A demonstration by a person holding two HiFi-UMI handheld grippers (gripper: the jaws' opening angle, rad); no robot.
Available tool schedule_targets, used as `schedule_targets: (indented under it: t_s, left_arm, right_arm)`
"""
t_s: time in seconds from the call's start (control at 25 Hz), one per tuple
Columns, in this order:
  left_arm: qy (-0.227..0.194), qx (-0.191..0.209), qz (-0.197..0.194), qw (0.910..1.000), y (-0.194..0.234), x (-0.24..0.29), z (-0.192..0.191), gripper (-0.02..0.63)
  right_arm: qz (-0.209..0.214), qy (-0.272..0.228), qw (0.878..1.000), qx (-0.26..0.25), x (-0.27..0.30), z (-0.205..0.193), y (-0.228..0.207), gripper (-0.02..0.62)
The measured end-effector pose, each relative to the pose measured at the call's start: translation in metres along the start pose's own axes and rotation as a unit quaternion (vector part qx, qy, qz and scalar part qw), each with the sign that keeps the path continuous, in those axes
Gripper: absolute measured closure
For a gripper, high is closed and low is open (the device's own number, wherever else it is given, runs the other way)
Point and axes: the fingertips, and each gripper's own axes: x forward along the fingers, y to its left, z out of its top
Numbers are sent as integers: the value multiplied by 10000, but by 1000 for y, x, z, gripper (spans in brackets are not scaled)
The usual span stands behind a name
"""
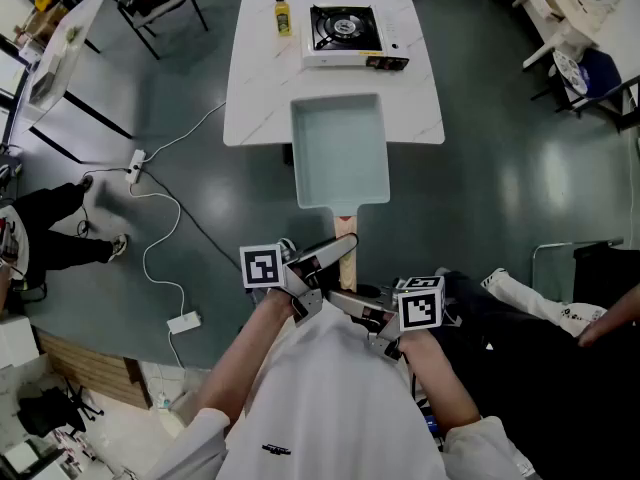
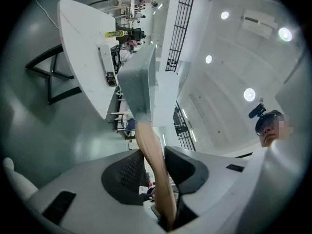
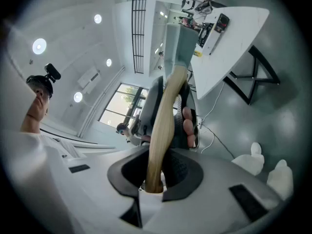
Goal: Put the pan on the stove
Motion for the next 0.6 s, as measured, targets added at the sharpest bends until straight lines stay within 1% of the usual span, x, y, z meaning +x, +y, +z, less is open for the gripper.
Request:
schedule_targets:
  t_s: [0.16,0.28,0.44,0.6]
  left_arm:
    - [33,-1,27,10000,10,-7,-13,473]
    - [168,18,97,9998,12,-20,-22,471]
    - [347,-38,47,9994,2,-34,-35,468]
    - [387,79,-6,9992,-8,-38,-35,469]
  right_arm:
    - [-16,62,10000,-46,-1,-14,-7,543]
    - [10,56,10000,-31,6,-27,-4,540]
    - [20,-2,10000,-16,15,-45,5,535]
    - [63,-48,9999,-100,17,-47,14,535]
